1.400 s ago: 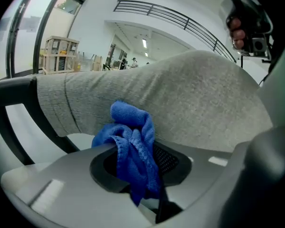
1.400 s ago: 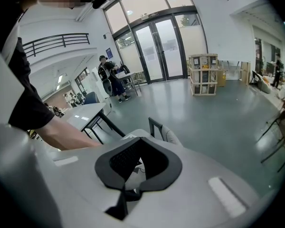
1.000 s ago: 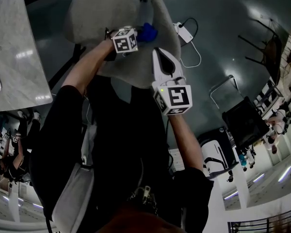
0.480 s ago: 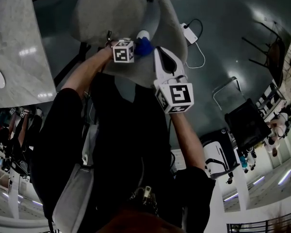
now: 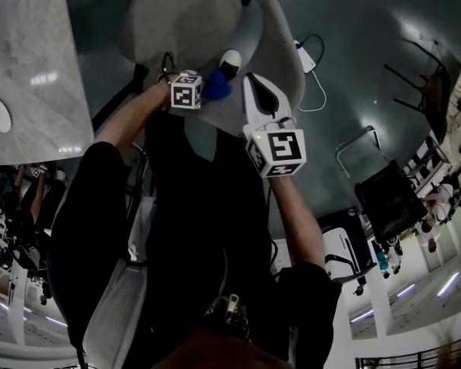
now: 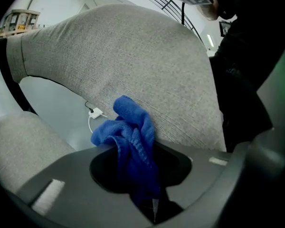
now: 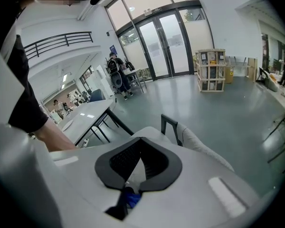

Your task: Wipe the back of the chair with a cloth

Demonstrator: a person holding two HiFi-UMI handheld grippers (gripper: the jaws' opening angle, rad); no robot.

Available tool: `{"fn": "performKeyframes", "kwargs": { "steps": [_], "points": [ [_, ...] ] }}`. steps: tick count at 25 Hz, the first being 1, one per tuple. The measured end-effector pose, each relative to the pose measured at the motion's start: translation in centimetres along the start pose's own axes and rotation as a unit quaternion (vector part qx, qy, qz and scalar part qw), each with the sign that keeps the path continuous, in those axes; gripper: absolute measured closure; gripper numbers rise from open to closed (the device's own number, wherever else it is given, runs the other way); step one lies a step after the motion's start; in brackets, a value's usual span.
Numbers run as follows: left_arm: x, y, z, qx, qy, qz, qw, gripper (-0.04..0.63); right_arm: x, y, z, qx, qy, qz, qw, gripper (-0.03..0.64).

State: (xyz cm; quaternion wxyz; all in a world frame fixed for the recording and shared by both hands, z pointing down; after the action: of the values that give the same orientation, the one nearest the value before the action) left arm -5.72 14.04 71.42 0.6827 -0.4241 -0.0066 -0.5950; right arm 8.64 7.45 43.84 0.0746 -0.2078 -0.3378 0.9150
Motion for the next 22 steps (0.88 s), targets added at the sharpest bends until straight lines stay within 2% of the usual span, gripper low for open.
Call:
{"fn": "performKeyframes", "kwargs": {
  "steps": [7,12,16,19,21,22],
  "points": [
    [-1.1,-2.3,-1.0,0.046,-0.022,-0.002,0.9987,0.48,0.6,0.5,0.0,0.003,0.002,-0.006,1.0,0.614],
    [-0.9,-4.2,-1.4,0.09,-0.046,0.003,0.9949,0.48,1.0,0.2,0.2,0.003,0.002,-0.007,1.0,0.614],
    [-0.9,-4.7,-1.9,0.108,-0.053,0.001,0.9928,0.48,1.0,-0.1,0.0,0.005,0.001,-0.005,1.0,0.614],
    [-0.6,-4.5,-2.6,0.109,-0.03,-0.005,0.9935,0.48,1.2,-0.1,-0.2,0.002,0.005,-0.006,1.0,0.614],
    [0.1,-3.8,-4.2,0.086,0.009,-0.029,0.9958,0.479,1.6,0.2,-0.3,0.0,0.011,-0.01,1.0,0.614],
    [0.6,-3.1,-5.5,0.062,0.034,-0.051,0.9962,0.479,1.8,0.4,-0.4,-0.001,0.015,-0.012,1.0,0.614]
  ]
}}
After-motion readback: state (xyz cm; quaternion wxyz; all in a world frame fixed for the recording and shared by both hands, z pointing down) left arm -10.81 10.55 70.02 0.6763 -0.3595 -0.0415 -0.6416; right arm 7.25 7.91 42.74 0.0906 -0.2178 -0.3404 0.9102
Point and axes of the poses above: the fingertips, and each gripper's own axes: z forward along the fingers, x to its left, y out of its top, the point moved 10 cm from there along -z, backward along the fingers
